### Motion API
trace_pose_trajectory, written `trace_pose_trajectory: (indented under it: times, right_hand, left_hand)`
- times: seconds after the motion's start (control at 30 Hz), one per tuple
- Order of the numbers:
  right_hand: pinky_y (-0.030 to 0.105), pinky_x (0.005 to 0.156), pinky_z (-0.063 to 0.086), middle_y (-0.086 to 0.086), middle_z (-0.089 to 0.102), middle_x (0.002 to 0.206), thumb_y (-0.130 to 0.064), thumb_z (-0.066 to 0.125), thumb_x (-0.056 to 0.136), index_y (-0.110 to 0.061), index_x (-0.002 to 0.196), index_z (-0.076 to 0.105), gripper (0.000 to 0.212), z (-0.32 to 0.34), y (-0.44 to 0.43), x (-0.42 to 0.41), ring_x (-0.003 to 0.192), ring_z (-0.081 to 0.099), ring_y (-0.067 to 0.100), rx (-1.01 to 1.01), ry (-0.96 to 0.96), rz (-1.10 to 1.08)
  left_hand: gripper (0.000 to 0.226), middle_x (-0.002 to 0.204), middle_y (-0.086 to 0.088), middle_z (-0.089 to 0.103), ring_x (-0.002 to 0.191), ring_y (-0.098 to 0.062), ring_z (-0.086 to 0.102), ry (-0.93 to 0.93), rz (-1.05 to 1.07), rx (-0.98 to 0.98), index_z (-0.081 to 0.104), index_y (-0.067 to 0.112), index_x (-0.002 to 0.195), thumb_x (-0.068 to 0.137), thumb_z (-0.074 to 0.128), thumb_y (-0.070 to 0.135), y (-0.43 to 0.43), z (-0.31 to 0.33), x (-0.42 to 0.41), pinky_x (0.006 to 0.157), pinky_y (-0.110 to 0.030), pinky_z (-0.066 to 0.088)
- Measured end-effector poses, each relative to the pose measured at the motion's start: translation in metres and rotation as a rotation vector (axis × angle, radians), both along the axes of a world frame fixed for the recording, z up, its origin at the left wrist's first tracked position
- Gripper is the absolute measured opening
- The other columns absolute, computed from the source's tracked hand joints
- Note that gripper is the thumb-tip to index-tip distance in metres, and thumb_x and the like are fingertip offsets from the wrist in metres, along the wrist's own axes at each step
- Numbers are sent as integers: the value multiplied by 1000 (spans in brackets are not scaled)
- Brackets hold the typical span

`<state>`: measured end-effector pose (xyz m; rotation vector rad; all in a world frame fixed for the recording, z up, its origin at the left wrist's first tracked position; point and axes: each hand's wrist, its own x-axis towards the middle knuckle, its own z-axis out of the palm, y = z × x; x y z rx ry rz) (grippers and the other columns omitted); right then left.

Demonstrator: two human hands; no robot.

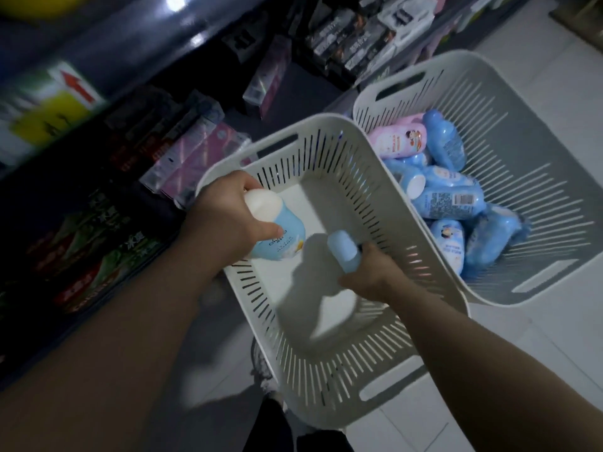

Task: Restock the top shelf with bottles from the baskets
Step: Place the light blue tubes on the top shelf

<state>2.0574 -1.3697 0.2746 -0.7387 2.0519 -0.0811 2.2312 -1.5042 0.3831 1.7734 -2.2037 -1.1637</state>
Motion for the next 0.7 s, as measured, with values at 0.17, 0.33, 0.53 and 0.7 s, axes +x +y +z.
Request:
trace_pose_trajectory:
  times: [0.17,0.33,0.53,0.7]
  right_hand:
    - [29,78,42,12,53,123,-32,77,73,-4,134,32,81,103,-29,-9,101,53,25,-123,-35,63]
    - [26,71,43,3,58,98,-37,74,75,-12,110,57,46,245,-44,-15,86,56,21,-295,51,298]
    - [34,47,55,13,63,89,-33,80,73,-5,101,62,44,415,-47,-8,68,65,30,-490,112,402]
    - [38,52,60,9,64,89,-39,85,67,-7,96,60,50,535,-44,16,72,67,26,-673,193,497]
  left_hand:
    - [60,100,3,60,90,-19,59,41,66,-99,53,23,100,55,92,25,6,85,8,83,-36,52]
    - [51,98,4,57,86,-16,55,134,99,-217,52,20,102,65,86,27,22,191,26,62,-29,42]
    - [53,102,1,54,89,-19,52,75,89,-402,48,18,111,73,78,40,47,321,54,71,-30,39]
    - [55,96,6,58,85,-17,57,92,181,-552,51,27,98,59,85,46,68,428,86,67,-34,49]
